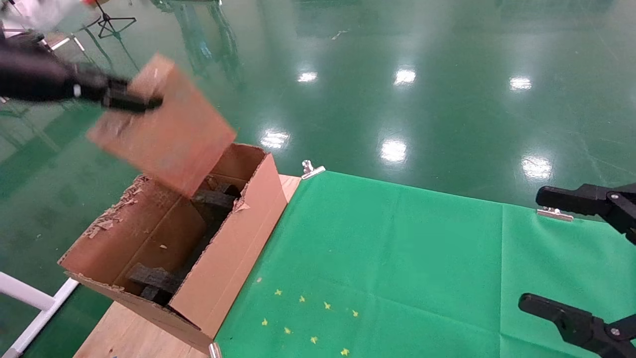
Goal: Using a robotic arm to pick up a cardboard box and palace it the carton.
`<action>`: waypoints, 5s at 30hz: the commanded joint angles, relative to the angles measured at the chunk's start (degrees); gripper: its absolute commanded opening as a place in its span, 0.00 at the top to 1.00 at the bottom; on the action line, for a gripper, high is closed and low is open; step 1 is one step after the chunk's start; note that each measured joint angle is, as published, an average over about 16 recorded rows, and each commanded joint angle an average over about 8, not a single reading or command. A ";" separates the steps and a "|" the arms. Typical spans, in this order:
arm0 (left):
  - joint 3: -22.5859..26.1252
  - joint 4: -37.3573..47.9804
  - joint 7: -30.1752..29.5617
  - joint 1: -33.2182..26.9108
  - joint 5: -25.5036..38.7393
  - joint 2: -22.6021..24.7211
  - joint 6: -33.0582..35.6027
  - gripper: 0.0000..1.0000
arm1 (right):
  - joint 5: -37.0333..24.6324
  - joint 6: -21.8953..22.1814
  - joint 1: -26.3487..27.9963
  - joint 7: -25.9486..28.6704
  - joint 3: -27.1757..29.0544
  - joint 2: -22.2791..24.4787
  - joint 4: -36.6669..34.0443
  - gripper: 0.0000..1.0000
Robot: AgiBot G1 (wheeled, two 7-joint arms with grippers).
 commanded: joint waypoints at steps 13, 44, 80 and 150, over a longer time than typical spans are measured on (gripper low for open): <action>2.85 25.25 16.76 2.94 5.24 1.61 -9.95 1.00 | 0.00 0.00 0.00 0.00 0.00 0.00 0.00 0.00; 4.62 45.18 13.72 11.35 8.29 14.30 -35.73 1.00 | 0.01 0.00 0.00 0.00 -0.01 0.00 0.00 0.00; 3.27 44.60 14.61 14.68 6.40 15.34 -36.97 0.00 | 0.02 0.01 -0.01 -0.01 -0.01 0.01 -0.02 0.00; -16.82 -10.31 28.80 39.85 -43.85 5.86 -7.02 0.00 | 0.05 0.04 -0.02 -0.02 -0.02 0.03 -0.04 0.00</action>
